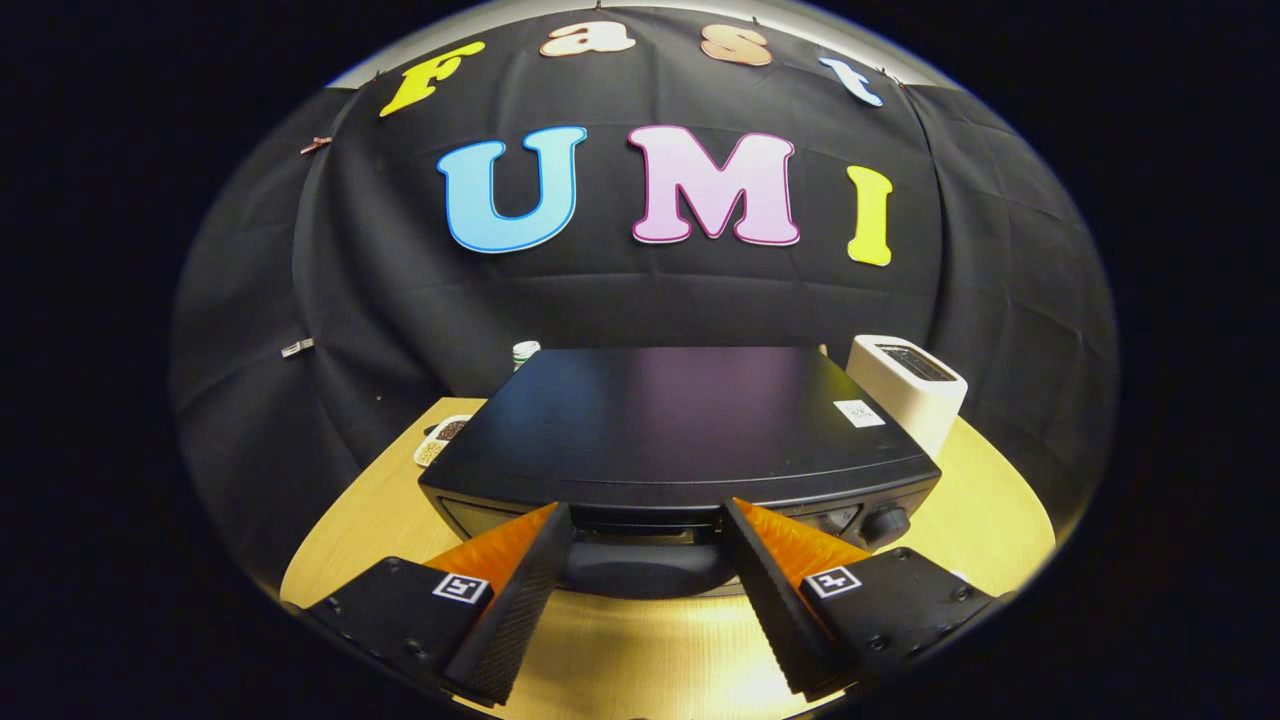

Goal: Open the toaster oven, put the food inside, and close the toaster oven door.

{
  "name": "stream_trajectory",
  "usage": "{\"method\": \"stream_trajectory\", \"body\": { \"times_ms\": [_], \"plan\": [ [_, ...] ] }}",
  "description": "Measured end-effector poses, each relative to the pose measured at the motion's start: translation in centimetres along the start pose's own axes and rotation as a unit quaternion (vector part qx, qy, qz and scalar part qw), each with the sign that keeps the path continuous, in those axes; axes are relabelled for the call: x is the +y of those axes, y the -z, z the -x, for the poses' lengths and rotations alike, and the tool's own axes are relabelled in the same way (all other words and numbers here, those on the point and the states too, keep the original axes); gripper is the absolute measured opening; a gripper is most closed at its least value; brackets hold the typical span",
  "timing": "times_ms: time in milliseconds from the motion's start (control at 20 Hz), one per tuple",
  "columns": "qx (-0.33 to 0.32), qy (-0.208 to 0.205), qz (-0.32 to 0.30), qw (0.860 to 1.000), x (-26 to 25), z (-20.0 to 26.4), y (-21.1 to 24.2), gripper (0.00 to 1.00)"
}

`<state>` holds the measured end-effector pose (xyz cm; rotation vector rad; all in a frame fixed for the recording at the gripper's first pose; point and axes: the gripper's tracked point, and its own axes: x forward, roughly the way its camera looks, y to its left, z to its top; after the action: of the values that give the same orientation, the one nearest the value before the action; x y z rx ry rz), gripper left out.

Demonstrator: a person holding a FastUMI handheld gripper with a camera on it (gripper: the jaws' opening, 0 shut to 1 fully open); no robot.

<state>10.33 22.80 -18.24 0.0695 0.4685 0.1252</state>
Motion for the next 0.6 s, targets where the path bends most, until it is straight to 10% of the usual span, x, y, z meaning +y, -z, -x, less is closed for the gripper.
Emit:
{"method": "stream_trajectory", "body": {
  "times_ms": [600],
  "plan": [
    [0.023,-0.031,0.010,0.999,0.4,3.3,2.2,0.99]
  ]
}}
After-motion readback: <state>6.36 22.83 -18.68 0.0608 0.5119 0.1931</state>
